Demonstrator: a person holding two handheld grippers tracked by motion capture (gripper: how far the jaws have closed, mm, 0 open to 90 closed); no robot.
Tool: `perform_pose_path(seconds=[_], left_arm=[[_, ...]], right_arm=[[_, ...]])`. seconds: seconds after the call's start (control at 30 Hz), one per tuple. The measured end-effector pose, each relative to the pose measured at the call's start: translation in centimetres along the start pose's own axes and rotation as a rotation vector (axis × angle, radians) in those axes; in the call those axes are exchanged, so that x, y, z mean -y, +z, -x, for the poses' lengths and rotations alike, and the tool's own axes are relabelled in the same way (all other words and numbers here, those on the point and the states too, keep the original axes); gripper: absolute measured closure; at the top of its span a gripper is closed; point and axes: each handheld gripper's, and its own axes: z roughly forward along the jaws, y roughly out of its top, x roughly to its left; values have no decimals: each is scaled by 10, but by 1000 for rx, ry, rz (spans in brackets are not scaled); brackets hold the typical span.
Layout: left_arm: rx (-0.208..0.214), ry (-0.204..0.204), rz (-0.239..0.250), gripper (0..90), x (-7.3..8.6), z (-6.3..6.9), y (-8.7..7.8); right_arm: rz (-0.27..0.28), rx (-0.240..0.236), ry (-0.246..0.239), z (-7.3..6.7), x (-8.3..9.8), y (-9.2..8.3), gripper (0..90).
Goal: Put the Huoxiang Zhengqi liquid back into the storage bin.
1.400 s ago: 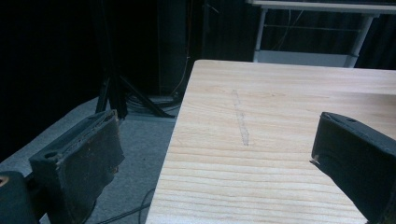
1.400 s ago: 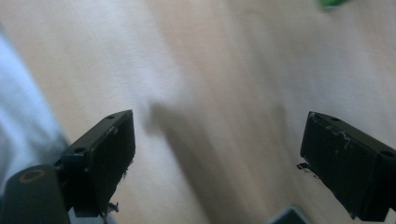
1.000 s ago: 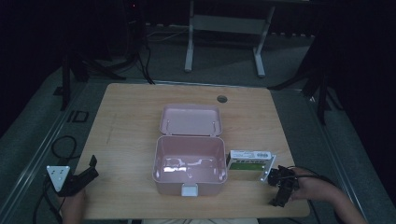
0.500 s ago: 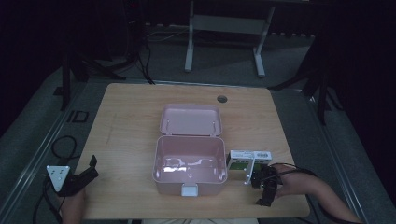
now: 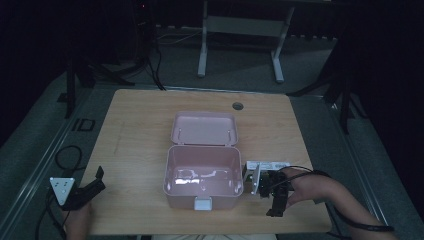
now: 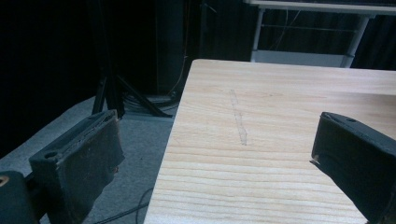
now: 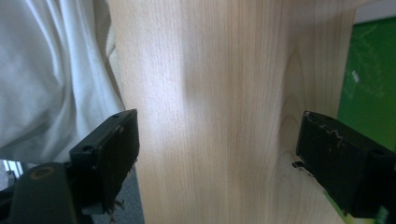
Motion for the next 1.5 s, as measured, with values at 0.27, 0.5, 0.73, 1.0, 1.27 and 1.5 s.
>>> perform_pose_path(seconds=[0.27, 0.5, 0.73, 1.0, 1.27, 1.5], left_arm=[[3, -3, 1, 21, 0, 0, 0], [3, -1, 0, 22, 0, 0, 0], [4, 1, -2, 22, 0, 0, 0], [5, 2, -4, 22, 0, 0, 0], [5, 4, -5, 22, 0, 0, 0], [4, 5, -5, 22, 0, 0, 1]], right_arm=[[-17, 13, -17, 2, -11, -16, 140], [-26, 53, -38, 14, -13, -35, 141], [-11, 95, -30, 30, -11, -52, 163], [-19, 141, 5, 63, -3, -62, 209], [-44, 128, 35, 84, 1, -63, 234], [-49, 118, 36, 89, 0, -57, 258]])
